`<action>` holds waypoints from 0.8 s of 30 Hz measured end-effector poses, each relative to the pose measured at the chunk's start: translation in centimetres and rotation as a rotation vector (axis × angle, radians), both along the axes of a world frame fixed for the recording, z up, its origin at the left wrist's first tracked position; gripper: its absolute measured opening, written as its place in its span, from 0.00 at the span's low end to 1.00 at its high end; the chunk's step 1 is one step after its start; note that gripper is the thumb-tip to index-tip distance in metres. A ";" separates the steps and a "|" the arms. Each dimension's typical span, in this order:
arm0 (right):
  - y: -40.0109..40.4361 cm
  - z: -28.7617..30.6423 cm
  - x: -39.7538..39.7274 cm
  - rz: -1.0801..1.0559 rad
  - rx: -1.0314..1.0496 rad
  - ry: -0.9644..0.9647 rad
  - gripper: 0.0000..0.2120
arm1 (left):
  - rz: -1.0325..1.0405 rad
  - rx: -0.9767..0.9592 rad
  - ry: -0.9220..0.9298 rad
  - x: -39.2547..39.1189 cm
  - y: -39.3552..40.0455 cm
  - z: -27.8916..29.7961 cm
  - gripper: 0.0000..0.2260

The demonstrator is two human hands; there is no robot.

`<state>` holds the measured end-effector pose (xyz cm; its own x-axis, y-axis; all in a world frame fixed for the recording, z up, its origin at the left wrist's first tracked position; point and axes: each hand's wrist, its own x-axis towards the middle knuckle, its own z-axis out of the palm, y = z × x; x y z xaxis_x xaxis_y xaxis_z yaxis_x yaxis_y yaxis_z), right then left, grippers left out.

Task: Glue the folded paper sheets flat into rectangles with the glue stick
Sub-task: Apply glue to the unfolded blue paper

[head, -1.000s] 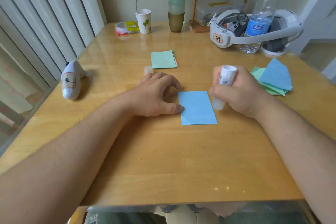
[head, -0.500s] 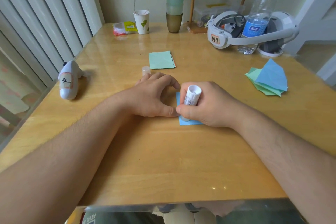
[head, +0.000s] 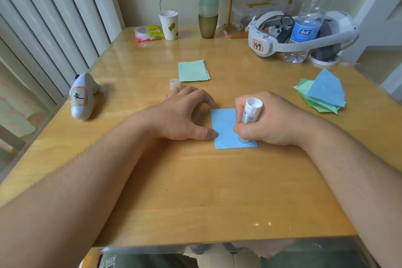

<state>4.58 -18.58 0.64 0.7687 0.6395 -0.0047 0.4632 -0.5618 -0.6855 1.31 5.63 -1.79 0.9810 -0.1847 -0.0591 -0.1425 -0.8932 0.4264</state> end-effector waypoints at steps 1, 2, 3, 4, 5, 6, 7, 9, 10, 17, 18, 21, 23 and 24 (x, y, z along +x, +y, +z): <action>-0.3 0.1 0.2 -0.001 0.001 0.009 0.08 | -0.002 0.000 0.003 0.0 0.0 0.0 0.34; -0.5 0.1 0.3 -0.001 0.003 0.014 0.08 | -0.004 0.000 0.006 0.0 0.0 0.0 0.34; -0.7 0.2 0.4 0.001 0.005 0.015 0.08 | -0.005 0.002 0.005 0.0 0.0 0.0 0.34; -0.8 0.2 0.5 0.005 0.005 0.018 0.08 | -0.004 0.002 0.003 0.0 0.0 0.0 0.34; -0.9 0.2 0.5 0.008 0.005 0.021 0.08 | -0.004 0.001 0.003 0.0 0.0 0.0 0.34; -1.0 0.2 0.6 0.012 0.005 0.023 0.09 | -0.004 0.000 0.004 0.1 0.0 0.0 0.34; -1.0 0.1 0.6 0.016 0.005 0.023 0.09 | -0.005 -0.001 0.005 0.1 0.0 0.0 0.34; -1.1 0.0 0.8 0.017 -0.001 0.020 0.09 | -0.007 0.000 0.005 0.1 0.0 0.0 0.34; -1.1 0.0 0.9 0.013 -0.009 0.018 0.09 | -0.006 0.000 0.007 0.1 0.0 0.0 0.34; -1.1 -0.1 1.4 -0.046 0.126 -0.061 0.08 | -0.003 -0.004 0.011 0.1 0.1 0.0 0.33; -0.9 -0.1 1.2 -0.044 0.193 -0.057 0.08 | -0.002 0.000 0.014 0.1 0.0 0.0 0.33; 0.6 -0.5 0.5 -0.004 0.285 -0.047 0.07 | 0.005 0.007 0.014 0.1 -0.1 0.0 0.33; 1.7 -0.9 -0.1 0.037 0.263 -0.049 0.07 | 0.008 0.015 0.010 0.0 -0.2 0.0 0.32; 2.0 -1.0 -0.4 0.057 0.253 -0.050 0.08 | 0.009 0.020 0.012 0.0 -0.2 0.0 0.31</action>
